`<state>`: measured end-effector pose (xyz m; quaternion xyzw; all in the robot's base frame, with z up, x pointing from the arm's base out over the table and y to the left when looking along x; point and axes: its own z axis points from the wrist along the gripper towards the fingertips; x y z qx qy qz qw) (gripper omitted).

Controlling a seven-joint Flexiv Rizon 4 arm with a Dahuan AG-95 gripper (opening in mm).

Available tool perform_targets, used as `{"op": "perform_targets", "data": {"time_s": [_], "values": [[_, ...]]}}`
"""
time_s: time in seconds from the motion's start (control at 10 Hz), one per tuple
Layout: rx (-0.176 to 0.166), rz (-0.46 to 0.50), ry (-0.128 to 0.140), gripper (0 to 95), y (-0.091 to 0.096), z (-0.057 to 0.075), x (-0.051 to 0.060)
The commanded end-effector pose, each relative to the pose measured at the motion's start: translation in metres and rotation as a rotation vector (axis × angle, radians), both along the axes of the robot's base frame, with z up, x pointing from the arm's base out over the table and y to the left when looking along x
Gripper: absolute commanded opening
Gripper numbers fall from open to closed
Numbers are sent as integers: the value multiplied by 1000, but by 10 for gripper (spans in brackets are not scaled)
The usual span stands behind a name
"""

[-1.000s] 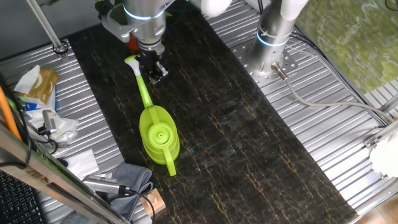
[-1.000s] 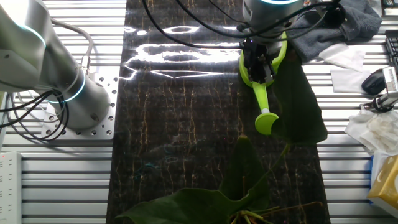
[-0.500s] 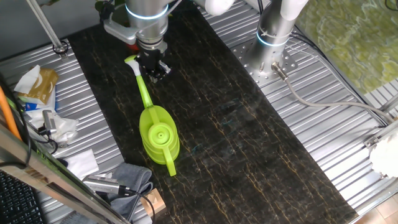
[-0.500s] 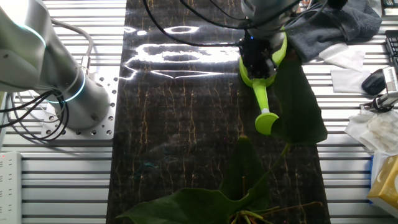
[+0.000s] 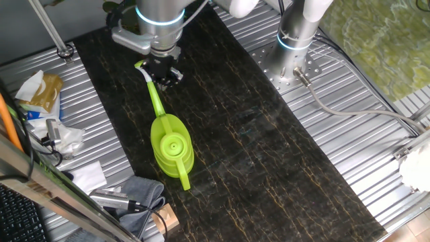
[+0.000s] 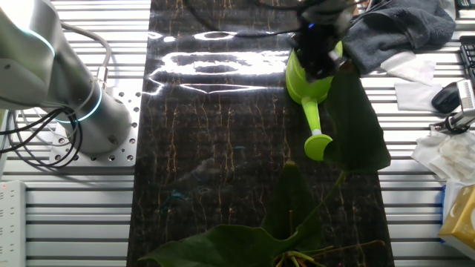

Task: Water the plant

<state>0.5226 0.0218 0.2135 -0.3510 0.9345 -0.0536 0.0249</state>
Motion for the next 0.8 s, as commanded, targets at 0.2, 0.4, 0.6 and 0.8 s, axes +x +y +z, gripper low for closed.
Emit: {"op": "perform_targets", "data": {"time_s": [0.2, 0.4, 0.6, 0.8], "values": [[-9, 182, -2, 0, 12, 12, 16], [-14, 205, -4, 0, 23, 20, 27], [-4, 179, -7, 0, 32, 27, 35], [-3, 169, -7, 0, 39, 32, 41]]}}
